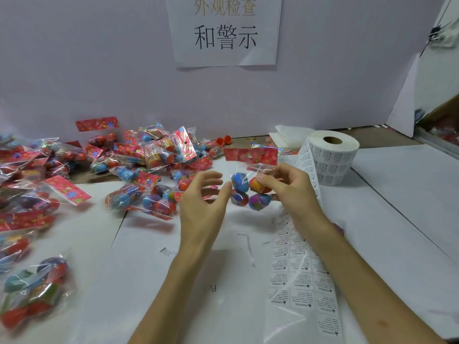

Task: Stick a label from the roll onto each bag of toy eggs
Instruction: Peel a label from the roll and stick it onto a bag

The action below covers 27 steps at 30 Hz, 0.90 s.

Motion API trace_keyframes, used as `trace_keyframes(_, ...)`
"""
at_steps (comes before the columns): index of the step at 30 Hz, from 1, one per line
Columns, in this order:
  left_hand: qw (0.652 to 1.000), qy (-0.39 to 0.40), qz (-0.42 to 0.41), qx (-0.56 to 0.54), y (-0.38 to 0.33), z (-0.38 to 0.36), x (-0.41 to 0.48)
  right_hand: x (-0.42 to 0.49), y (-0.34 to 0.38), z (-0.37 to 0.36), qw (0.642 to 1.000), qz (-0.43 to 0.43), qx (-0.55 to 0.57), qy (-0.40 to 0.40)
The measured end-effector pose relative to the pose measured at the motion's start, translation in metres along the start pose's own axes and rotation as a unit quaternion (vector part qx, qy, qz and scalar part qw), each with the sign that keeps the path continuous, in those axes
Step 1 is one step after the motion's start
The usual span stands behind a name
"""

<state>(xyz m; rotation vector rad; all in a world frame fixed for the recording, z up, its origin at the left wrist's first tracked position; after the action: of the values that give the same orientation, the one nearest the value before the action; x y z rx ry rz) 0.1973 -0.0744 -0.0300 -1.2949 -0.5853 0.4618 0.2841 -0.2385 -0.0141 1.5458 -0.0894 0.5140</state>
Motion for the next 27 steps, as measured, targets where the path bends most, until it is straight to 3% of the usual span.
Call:
trace_keyframes(2,0.999,0.043,-0.018,0.01,0.0,-0.007,-0.002,-0.001,0.002,-0.001,1.0,0.0,0.021,0.008)
trace_keyframes(5,0.991,0.126,0.027,-0.023,0.006,-0.017,-0.002,-0.004,0.005,-0.006,0.997,0.005,0.034,0.075)
trace_keyframes(9,0.988,0.113,0.066,-0.08,0.01,-0.014,0.0,-0.007,0.012,-0.015,0.983,0.01,0.075,0.166)
trace_keyframes(12,0.975,0.104,0.131,-0.146,0.016,-0.009,0.004,0.001,0.019,-0.001,0.994,0.067,0.053,0.07)
trace_keyframes(15,0.983,0.059,0.144,-0.093,0.019,-0.002,0.007,0.008,0.022,0.034,0.97,0.136,-0.175,-0.102)
trace_keyframes(18,0.992,0.021,0.119,-0.028,0.018,0.001,0.008,0.011,0.01,0.057,0.949,0.071,-0.264,-0.156)
trace_keyframes(23,0.992,-0.006,0.087,0.091,0.015,-0.003,0.002,0.014,-0.007,0.054,0.983,-0.05,-0.14,-0.105)
trace_keyframes(27,0.981,-0.041,0.039,0.185,0.012,-0.002,0.002,0.012,-0.015,0.04,0.988,-0.126,-0.084,-0.031)
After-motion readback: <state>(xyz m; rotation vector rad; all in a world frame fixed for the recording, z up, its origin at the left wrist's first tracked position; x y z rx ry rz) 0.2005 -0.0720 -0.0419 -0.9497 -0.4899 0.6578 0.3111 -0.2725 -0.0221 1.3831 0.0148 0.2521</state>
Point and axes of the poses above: each hand's wrist, its own x-axis towards the middle knuckle, its own z-axis out of the back of the hand, y = z × x, the point moved 4 cm from there along x, towards the middle knuckle, and after that the axes turned 13 degrees about z, right-handed, at the moved point
